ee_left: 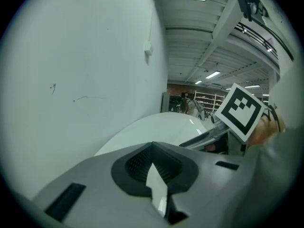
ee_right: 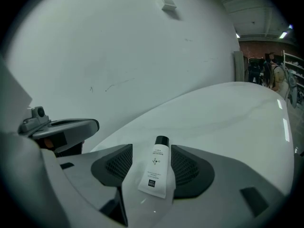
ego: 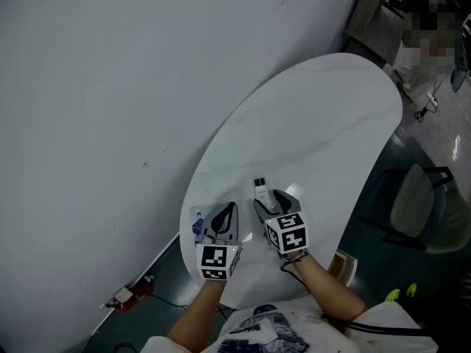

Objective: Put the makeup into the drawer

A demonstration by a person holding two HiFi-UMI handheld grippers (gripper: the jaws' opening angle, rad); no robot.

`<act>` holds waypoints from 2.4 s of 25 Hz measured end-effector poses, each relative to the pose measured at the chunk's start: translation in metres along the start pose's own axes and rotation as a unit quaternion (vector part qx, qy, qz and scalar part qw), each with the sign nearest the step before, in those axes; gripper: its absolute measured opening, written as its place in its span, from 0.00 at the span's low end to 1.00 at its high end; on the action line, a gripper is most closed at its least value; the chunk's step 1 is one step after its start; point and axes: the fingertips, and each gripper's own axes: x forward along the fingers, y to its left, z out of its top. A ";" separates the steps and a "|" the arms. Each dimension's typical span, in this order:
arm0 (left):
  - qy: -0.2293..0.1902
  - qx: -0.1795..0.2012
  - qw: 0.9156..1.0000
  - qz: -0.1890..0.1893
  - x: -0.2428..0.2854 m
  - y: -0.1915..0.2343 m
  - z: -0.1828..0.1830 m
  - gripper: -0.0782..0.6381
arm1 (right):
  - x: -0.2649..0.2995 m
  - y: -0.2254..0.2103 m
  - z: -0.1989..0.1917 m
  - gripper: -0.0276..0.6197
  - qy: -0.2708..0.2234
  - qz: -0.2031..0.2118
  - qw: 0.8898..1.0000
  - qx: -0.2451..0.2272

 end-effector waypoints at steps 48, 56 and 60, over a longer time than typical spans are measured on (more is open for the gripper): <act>0.016 0.000 1.000 0.020 -0.021 0.011 -0.013 0.16 | 0.041 -0.009 -0.037 0.36 0.053 -0.049 0.995 -0.072; 0.002 0.003 1.000 0.022 -0.053 -0.004 -0.013 0.16 | 0.006 -0.002 -0.051 0.35 0.036 -0.053 0.997 -0.052; -0.007 0.008 1.000 0.020 -0.075 -0.013 -0.014 0.16 | -0.019 0.007 -0.058 0.35 0.023 -0.059 0.997 -0.046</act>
